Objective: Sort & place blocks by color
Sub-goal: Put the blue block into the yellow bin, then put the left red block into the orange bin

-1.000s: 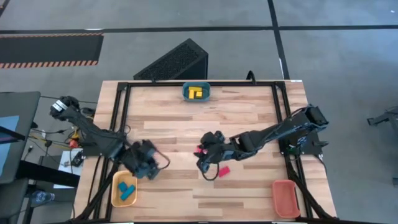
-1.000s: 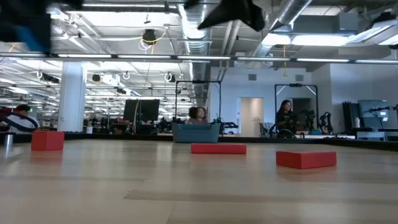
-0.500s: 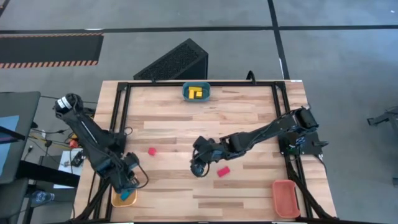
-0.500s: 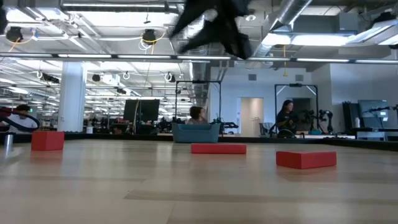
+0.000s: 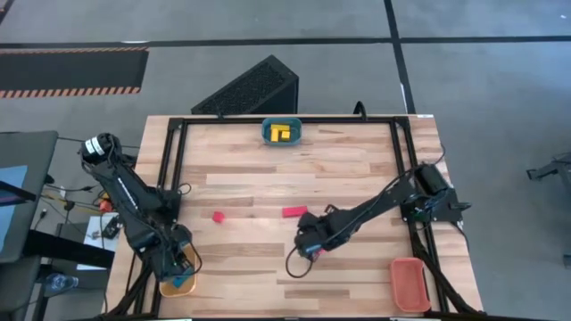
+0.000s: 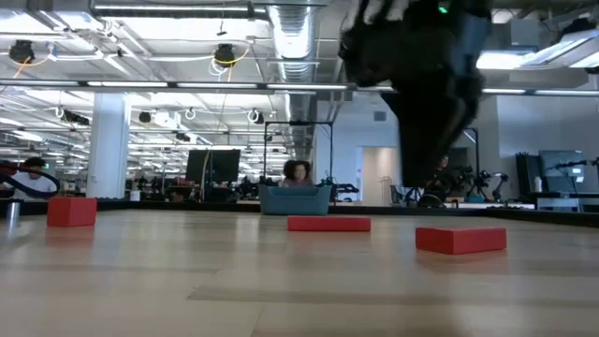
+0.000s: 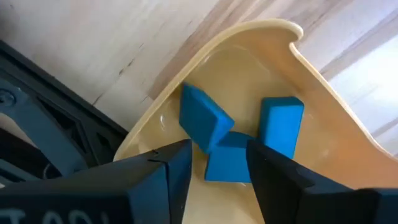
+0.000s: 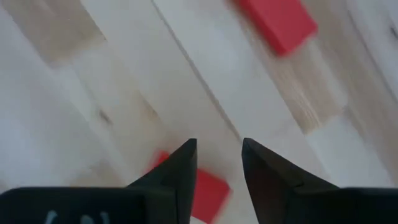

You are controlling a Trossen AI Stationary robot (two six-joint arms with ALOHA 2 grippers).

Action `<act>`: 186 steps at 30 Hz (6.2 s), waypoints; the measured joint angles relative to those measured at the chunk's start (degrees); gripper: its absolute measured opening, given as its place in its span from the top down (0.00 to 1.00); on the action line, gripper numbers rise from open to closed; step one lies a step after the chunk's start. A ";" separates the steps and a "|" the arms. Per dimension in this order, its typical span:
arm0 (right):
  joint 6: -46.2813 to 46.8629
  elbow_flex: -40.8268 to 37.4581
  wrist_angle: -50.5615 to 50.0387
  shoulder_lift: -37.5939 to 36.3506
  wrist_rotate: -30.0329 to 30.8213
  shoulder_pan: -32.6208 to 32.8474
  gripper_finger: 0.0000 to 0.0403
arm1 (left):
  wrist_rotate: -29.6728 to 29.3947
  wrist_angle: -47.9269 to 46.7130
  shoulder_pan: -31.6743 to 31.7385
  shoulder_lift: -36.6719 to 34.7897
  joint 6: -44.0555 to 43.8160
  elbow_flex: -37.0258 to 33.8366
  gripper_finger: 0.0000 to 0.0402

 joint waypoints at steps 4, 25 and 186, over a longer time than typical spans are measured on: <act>-0.04 -0.03 -0.07 2.34 -1.04 1.69 0.58 | -0.06 0.19 0.04 0.00 -2.46 0.00 0.62; -5.13 3.46 15.38 2.38 -9.72 -7.51 0.49 | -18.40 -15.15 21.31 -0.22 10.83 7.21 0.51; 3.62 -38.45 60.69 -59.81 -13.34 -13.89 0.19 | -19.59 52.22 50.06 29.16 116.32 50.56 0.73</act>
